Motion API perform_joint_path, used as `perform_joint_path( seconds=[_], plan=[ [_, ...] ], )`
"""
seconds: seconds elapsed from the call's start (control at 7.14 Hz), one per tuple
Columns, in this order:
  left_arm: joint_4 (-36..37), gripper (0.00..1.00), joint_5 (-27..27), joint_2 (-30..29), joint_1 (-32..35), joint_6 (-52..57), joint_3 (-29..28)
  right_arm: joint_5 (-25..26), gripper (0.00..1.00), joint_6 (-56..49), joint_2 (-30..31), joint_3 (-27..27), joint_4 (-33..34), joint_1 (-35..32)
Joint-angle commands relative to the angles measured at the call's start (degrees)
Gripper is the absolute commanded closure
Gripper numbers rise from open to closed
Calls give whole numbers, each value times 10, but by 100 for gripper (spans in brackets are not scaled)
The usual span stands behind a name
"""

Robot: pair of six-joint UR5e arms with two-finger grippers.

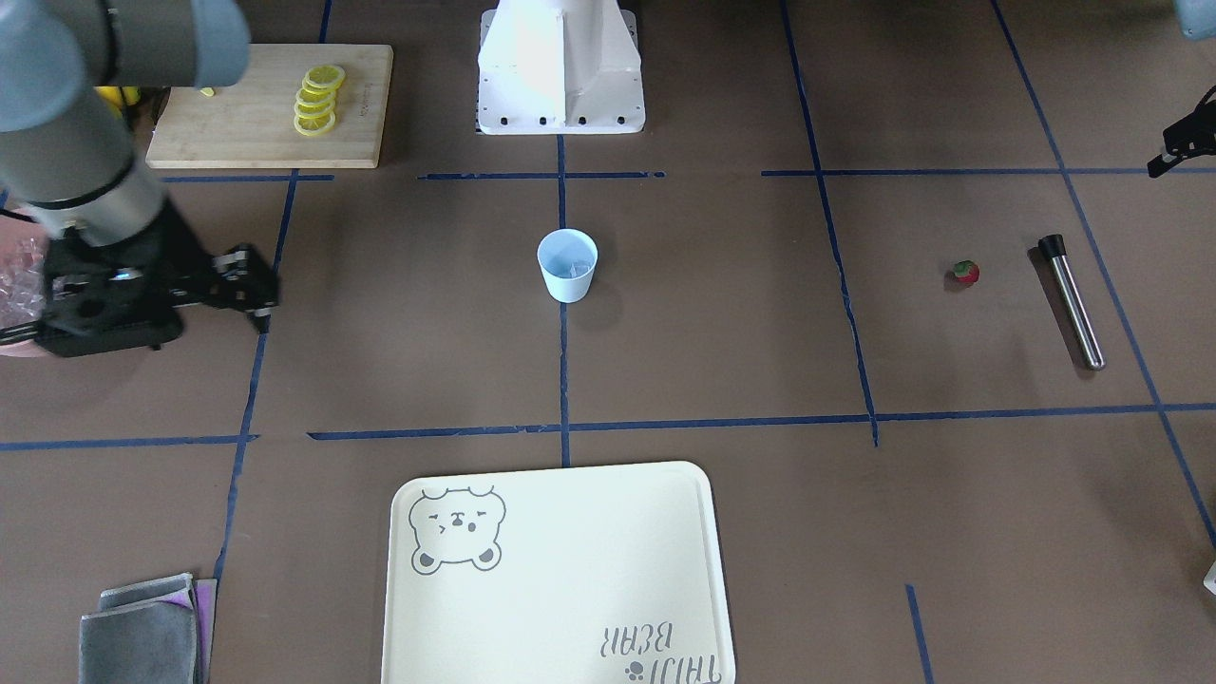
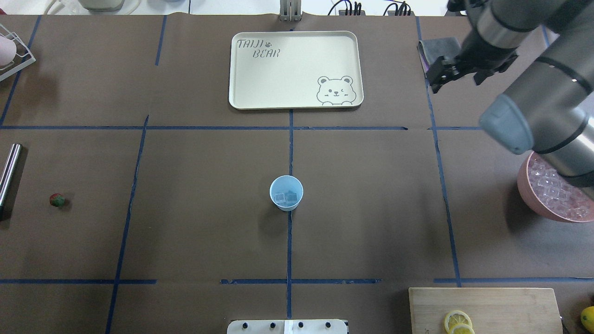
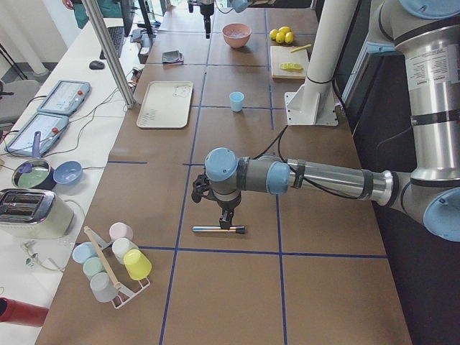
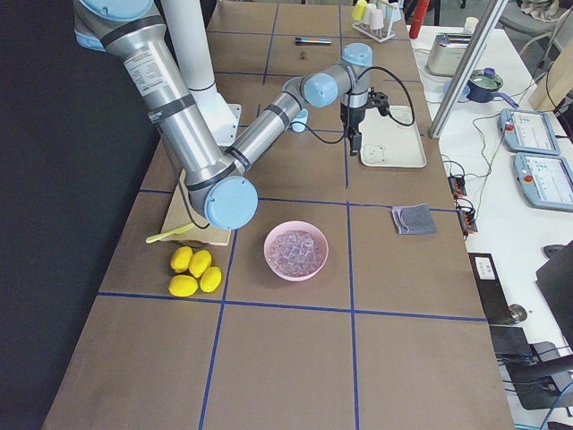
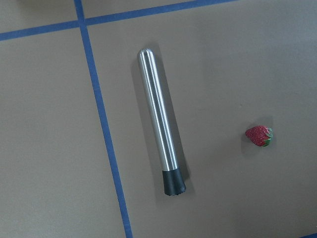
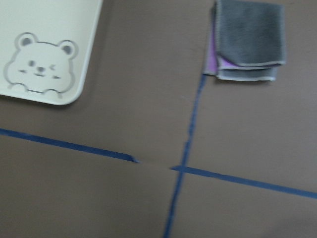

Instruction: Mash ice and strawberries in cup

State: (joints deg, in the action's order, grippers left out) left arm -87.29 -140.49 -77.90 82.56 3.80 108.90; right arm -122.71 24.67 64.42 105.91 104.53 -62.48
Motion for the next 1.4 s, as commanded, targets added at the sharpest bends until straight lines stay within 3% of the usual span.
perform_joint_path(
  seconds=[0.0, 0.42, 0.84, 1.26],
  plan=[
    [-6, 0, 0, -5, 1, 2, -3, -63, 1, -236, 100, -36, -4, -137],
    [-6, 0, -1, -18, 1, 2, 3, -109, 1, -442, 200, -97, -6, -269],
    [-4, 0, 0, -60, 0, -3, -3, -109, 1, -439, 278, -109, -13, -316],
    [-38, 0, -1, -56, -2, -20, 28, -102, 1, -323, 322, -97, -133, -317]
  ],
)
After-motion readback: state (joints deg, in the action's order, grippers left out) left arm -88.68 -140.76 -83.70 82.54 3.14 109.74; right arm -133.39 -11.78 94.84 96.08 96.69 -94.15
